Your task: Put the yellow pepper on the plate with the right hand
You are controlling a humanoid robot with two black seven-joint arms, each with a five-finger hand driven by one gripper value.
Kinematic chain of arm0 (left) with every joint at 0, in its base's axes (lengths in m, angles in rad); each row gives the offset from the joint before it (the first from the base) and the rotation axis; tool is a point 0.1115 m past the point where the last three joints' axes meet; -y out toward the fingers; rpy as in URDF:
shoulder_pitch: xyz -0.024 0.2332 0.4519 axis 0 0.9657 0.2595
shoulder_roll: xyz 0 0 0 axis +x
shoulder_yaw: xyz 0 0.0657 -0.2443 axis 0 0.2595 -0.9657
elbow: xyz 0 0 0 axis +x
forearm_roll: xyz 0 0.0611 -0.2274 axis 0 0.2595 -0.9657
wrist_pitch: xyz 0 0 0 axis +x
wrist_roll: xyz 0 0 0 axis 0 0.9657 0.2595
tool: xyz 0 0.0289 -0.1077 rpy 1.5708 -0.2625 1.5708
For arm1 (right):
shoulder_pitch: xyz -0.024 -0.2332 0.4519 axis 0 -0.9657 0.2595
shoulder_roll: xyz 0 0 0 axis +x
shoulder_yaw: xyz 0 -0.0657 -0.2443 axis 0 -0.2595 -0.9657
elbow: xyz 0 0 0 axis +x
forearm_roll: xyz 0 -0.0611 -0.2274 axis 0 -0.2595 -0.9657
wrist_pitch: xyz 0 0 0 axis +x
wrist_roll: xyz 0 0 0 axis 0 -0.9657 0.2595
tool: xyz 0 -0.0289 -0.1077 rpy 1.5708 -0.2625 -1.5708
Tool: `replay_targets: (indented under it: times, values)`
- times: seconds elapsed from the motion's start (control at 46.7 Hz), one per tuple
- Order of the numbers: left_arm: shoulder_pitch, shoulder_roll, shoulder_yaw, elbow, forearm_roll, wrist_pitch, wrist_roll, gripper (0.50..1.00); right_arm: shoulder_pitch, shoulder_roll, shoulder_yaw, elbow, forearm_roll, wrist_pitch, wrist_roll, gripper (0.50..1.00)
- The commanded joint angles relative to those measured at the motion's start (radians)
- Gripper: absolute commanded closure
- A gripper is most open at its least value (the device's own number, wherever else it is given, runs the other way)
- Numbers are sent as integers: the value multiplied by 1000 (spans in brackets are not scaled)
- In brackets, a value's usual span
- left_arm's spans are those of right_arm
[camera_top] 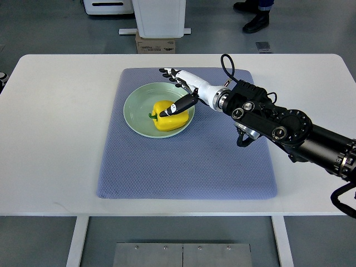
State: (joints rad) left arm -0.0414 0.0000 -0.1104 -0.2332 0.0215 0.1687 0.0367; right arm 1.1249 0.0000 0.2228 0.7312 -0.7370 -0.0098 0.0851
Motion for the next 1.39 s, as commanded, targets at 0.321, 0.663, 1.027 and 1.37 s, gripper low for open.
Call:
replay_targets:
  times: [0.321, 0.663, 1.027, 1.37]
  values:
    - [0, 0, 0, 0, 0, 0, 0, 500, -142, -74, 282, 7, 82, 2, 27, 500]
    - [0, 0, 0, 0, 0, 0, 0, 500, -264, -152, 406, 30, 206, 5, 105, 500]
    - [0, 0, 0, 0, 0, 0, 0, 500, -453, -160, 616, 109, 206, 7, 211, 500]
    - [0, 0, 0, 0, 0, 0, 0, 500, -611, -160, 754, 244, 206, 8, 216, 500]
